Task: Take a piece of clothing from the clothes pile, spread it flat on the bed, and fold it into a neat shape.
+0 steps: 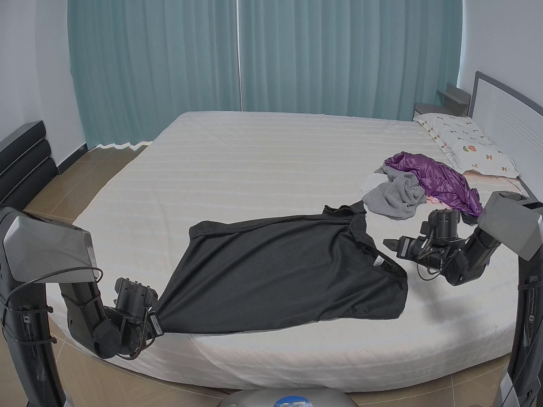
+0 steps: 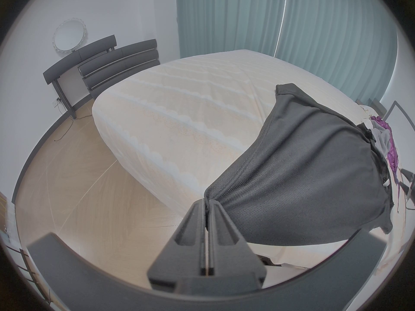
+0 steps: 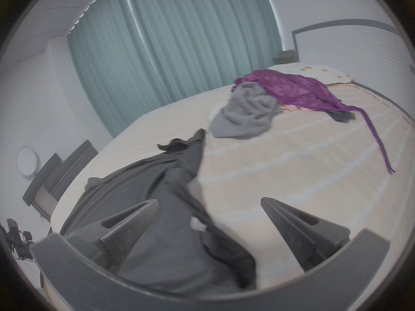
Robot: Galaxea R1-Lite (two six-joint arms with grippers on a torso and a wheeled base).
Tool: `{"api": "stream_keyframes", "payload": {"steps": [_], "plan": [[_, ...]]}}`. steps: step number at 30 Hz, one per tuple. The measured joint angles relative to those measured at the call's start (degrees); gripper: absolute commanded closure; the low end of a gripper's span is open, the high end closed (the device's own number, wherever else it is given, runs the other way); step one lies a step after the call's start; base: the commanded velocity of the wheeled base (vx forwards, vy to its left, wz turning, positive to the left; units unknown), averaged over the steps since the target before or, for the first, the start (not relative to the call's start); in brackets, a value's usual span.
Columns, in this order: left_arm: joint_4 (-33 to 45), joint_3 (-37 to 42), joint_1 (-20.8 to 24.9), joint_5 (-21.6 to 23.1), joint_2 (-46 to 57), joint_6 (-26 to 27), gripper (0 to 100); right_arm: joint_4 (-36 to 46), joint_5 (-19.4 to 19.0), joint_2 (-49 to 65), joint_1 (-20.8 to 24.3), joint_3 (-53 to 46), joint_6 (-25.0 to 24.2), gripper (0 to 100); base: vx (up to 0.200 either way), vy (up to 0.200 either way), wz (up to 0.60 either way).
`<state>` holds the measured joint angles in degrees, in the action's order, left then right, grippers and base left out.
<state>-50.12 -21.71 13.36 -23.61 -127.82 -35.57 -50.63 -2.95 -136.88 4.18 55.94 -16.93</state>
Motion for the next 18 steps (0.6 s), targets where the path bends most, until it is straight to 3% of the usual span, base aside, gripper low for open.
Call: {"api": "stream_keyframes", "payload": {"steps": [8, 16, 17, 18], "plan": [[0.0, 0.0, 0.0, 0.0, 0.0, 0.0, 100, 6.2, 0.8, -4.0, 5.1, 9.2, 0.3, 0, 0.0, 0.0, 0.0], [0.0, 0.0, 0.0, 0.1, -0.1, 0.0, 100, 12.0, 3.4, -9.3, 6.7, 19.5, 1.5, 0, 0.0, 0.0, 0.0], [0.0, 0.0, 0.0, 0.1, -0.2, 0.0, 100, 13.2, 3.6, -9.9, 6.7, 20.8, 1.8, 100, 0.0, 0.0, 0.0], [0.0, 0.0, 0.0, 0.1, -0.2, 0.0, 100, 14.0, 3.7, -10.6, 6.7, 22.0, 2.1, 100, 0.0, 0.0, 0.0]]}}
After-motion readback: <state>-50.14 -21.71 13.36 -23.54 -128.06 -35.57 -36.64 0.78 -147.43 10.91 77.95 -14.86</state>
